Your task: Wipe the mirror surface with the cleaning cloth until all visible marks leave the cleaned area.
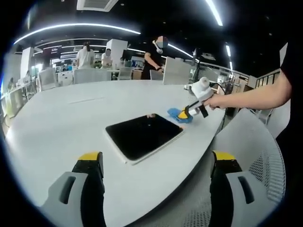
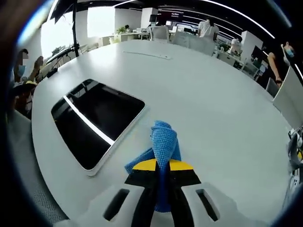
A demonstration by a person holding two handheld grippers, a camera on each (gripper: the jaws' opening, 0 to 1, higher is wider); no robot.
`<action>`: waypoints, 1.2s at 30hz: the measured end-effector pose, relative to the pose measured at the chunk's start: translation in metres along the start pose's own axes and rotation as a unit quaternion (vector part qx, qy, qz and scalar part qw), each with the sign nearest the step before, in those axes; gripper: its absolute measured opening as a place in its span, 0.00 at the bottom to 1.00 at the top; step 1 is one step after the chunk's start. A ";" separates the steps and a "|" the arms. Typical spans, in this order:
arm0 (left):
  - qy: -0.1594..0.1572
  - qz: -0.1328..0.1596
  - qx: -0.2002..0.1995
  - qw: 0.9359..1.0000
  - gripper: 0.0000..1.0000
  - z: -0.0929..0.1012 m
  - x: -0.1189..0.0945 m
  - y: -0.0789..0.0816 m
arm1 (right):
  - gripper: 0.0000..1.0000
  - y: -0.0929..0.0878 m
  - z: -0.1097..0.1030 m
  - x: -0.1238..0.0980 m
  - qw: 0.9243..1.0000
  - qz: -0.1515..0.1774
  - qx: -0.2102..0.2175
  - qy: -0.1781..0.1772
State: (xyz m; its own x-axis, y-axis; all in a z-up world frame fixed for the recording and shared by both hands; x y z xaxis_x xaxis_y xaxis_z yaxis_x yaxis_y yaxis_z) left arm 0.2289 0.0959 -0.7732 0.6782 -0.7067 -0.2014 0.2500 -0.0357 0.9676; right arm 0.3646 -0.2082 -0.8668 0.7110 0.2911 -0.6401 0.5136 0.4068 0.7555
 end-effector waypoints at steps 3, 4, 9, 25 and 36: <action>0.000 0.001 0.000 1.000 0.92 0.000 0.000 0.000 | 0.03 0.000 0.000 0.000 1.000 0.009 0.001 0.004; -0.001 0.001 0.001 1.000 0.92 0.000 0.000 0.000 | 0.03 0.000 0.000 0.000 1.000 0.014 0.013 0.005; 0.000 0.002 0.000 1.000 0.92 0.000 0.000 0.000 | 0.03 0.000 0.000 0.000 1.000 0.018 0.017 0.005; -0.002 0.007 -0.001 1.000 0.92 0.000 0.000 0.003 | 0.17 0.008 -0.003 -0.008 0.997 0.032 0.071 0.012; -0.003 0.008 -0.001 1.000 0.93 0.001 0.000 0.003 | 0.20 0.030 0.002 -0.044 0.995 0.076 0.059 0.007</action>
State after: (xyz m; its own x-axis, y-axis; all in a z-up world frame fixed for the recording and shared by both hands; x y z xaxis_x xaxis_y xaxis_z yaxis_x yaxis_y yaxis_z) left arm 0.2291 0.0953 -0.7705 0.6774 -0.7119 -0.1854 0.2413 -0.0230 0.9702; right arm 0.3495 -0.2103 -0.8151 0.7787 0.3533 -0.5185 0.4538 0.2535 0.8543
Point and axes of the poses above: the point that each gripper's makers call its tool centre point, and the gripper's own axes: x roughly forward along the fingers, z roughly to its right, y roughly out of its top, the point moved 1 cm from there along -x, roughly backward along the fingers, and after that the axes turned 9 degrees about z, right-handed, at the moved point
